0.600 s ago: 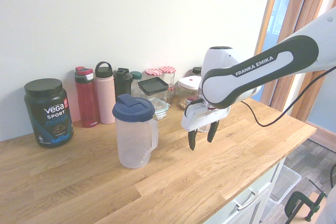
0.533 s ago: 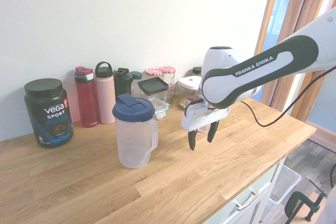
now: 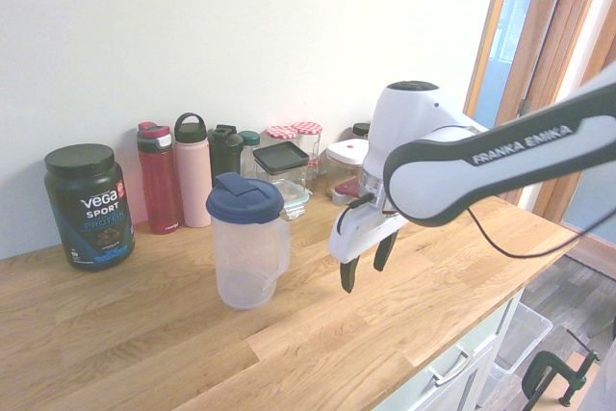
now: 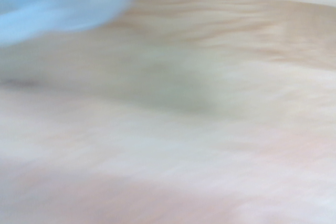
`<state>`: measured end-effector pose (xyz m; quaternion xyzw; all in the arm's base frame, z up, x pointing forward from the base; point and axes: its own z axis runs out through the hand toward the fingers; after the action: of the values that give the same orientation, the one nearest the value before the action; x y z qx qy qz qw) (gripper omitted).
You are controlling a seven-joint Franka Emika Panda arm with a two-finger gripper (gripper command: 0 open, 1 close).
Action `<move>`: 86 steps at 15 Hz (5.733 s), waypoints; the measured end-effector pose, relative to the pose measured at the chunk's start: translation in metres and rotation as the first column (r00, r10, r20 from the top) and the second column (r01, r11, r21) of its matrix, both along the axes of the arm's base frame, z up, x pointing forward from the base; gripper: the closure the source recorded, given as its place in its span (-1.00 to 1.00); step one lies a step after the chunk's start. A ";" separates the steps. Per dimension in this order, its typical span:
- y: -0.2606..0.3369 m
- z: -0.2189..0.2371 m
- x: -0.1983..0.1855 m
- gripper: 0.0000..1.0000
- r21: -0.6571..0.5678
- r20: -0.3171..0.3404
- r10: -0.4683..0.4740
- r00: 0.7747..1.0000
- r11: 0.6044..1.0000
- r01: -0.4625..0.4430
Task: Pour me some water
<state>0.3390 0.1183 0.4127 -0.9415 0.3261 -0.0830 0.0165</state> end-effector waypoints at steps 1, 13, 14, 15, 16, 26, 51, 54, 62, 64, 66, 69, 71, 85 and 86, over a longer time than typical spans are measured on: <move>0.022 0.012 -0.016 -1.00 -0.010 0.033 0.012 0.999 1.000 -0.011; 0.073 0.042 0.052 1.00 0.039 0.270 0.025 0.962 0.999 -0.037; 0.073 0.037 0.058 1.00 0.044 0.263 0.029 0.964 0.998 -0.042; 0.074 0.031 0.063 1.00 0.046 0.258 0.034 0.966 0.998 -0.047; 0.076 0.027 0.067 1.00 0.050 0.255 0.038 0.966 0.997 -0.052; 0.082 0.032 0.074 1.00 0.035 0.269 0.061 0.961 0.997 -0.073; -0.132 0.119 -0.089 1.00 0.050 0.056 0.042 0.998 0.998 -0.045; -0.188 0.118 -0.108 1.00 0.086 0.025 0.073 0.997 0.993 -0.075; -0.289 0.136 -0.084 1.00 -0.059 -0.003 0.230 0.973 0.971 -0.230; -0.293 0.151 -0.054 1.00 -0.079 -0.034 0.226 0.974 0.970 -0.228; -0.283 0.166 -0.017 1.00 -0.102 -0.098 0.187 0.978 0.975 -0.196; -0.272 0.163 0.033 1.00 -0.126 -0.270 0.126 0.955 0.978 -0.165; -0.276 0.157 0.048 1.00 -0.135 -0.387 0.084 0.918 0.980 -0.147; -0.246 0.128 0.117 1.00 -0.139 -0.642 -0.062 0.764 0.990 -0.036; -0.246 0.124 0.119 1.00 -0.141 -0.647 -0.066 0.760 0.989 -0.033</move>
<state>0.4579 -0.1281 0.5363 -0.9077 0.3131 0.2248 -0.1661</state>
